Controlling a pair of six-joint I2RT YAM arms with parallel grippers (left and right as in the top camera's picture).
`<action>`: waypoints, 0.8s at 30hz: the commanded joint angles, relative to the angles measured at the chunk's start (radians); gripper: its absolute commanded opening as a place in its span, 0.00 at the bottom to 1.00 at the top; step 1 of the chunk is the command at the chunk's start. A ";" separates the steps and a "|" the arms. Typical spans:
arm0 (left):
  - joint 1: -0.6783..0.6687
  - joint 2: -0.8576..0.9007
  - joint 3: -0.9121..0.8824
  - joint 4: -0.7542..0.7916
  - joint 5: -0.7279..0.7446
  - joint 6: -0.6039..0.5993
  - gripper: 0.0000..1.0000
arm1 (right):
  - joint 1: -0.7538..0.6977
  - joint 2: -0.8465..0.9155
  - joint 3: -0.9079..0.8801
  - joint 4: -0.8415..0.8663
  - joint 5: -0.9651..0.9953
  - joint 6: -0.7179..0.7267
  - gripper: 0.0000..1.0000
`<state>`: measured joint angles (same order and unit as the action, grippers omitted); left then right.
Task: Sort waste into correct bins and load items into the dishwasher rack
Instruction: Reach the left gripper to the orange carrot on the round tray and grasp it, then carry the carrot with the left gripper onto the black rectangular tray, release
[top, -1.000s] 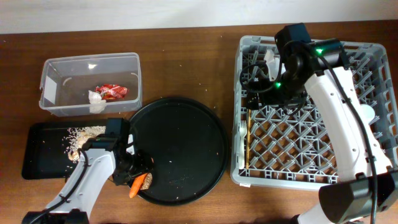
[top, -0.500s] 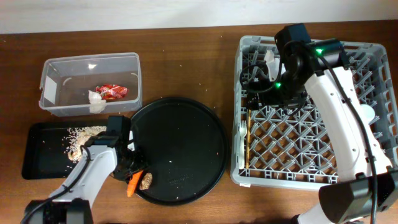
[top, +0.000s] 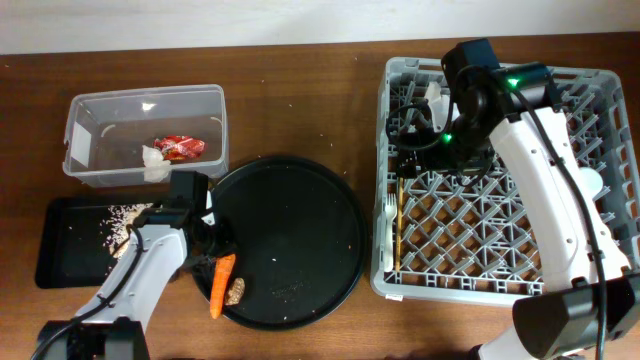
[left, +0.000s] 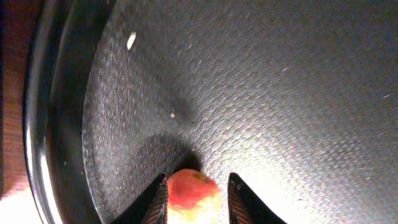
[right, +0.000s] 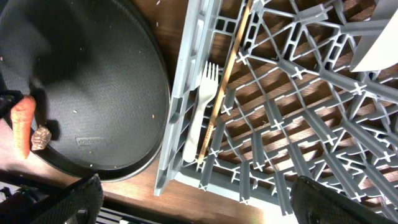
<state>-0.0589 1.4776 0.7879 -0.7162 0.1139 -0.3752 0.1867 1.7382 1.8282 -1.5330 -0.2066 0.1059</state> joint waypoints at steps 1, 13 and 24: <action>0.003 0.007 0.017 -0.031 -0.018 0.010 0.40 | 0.003 0.003 -0.005 -0.001 0.006 0.008 1.00; 0.002 0.016 -0.053 -0.122 -0.073 0.009 0.51 | 0.003 0.003 -0.005 0.000 0.005 0.008 1.00; 0.002 0.016 -0.062 -0.051 -0.066 0.009 0.29 | 0.003 0.003 -0.005 -0.001 0.005 0.008 0.99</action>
<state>-0.0589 1.4853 0.7364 -0.7792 0.0479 -0.3634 0.1867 1.7382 1.8282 -1.5330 -0.2066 0.1055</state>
